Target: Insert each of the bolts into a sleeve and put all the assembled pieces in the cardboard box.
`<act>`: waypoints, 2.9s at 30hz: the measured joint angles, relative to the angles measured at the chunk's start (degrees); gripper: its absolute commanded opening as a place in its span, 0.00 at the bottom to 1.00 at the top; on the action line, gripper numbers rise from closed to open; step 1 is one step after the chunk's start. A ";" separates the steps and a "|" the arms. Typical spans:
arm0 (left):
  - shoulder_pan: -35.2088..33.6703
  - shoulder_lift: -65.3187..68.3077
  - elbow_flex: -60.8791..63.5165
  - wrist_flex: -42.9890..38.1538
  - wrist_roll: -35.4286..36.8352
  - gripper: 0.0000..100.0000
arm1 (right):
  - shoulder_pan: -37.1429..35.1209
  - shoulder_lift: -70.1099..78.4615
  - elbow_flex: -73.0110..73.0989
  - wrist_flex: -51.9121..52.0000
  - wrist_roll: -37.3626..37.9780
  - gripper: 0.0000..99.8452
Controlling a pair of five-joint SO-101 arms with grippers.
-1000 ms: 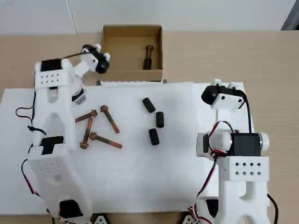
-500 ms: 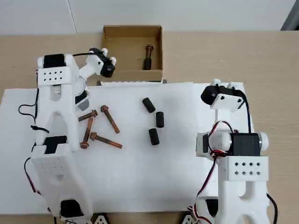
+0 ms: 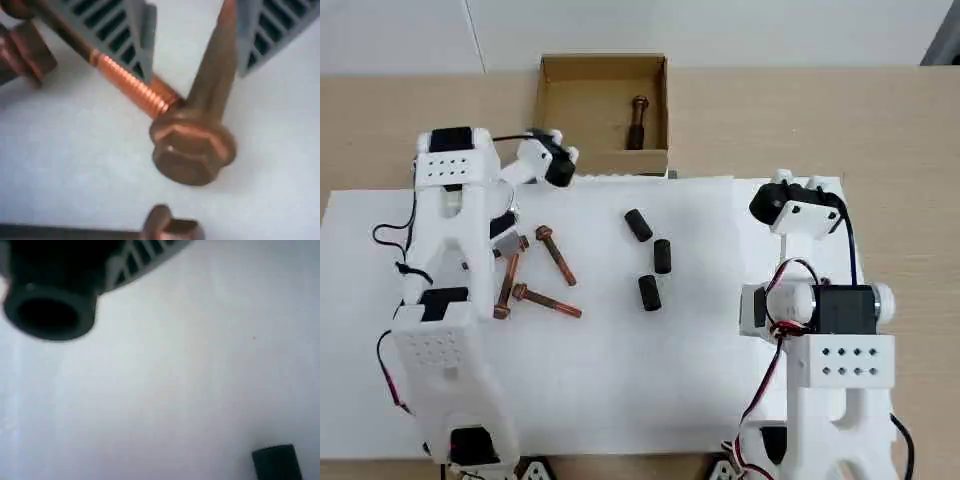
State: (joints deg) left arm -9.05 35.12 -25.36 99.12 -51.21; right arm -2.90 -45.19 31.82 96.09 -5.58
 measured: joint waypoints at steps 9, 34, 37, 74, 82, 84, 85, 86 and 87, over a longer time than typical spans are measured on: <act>0.00 1.67 0.00 -2.11 -0.35 0.11 | 0.09 0.00 0.00 0.00 0.00 0.00; 0.79 5.89 -5.10 -3.96 -0.18 0.00 | 0.18 -0.44 0.00 0.00 0.00 0.00; 1.05 6.33 -11.69 -0.44 0.18 0.00 | 0.00 -0.53 0.00 0.00 0.00 0.00; 22.77 -56.35 23.38 -6.07 48.44 0.00 | -0.09 -31.65 8.79 -11.60 2.20 0.00; 22.77 -71.56 45.54 -16.70 57.41 0.00 | -3.08 -42.73 25.93 -22.42 2.20 0.00; 22.77 -76.31 51.78 -19.52 58.90 0.00 | -5.63 -45.89 29.98 -25.14 2.20 0.00; 22.77 -78.68 55.03 -20.66 59.16 0.00 | -6.59 -47.47 32.00 -26.90 2.20 0.00; 22.77 -81.32 58.11 -21.89 59.78 0.00 | -7.03 -49.05 33.76 -28.31 2.20 0.00; 22.77 -83.87 61.27 -23.03 60.13 0.00 | -7.65 -50.64 35.69 -30.07 2.20 0.00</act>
State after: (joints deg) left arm 13.71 -48.75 35.91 76.09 8.92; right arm -10.55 -95.82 67.52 66.02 -3.38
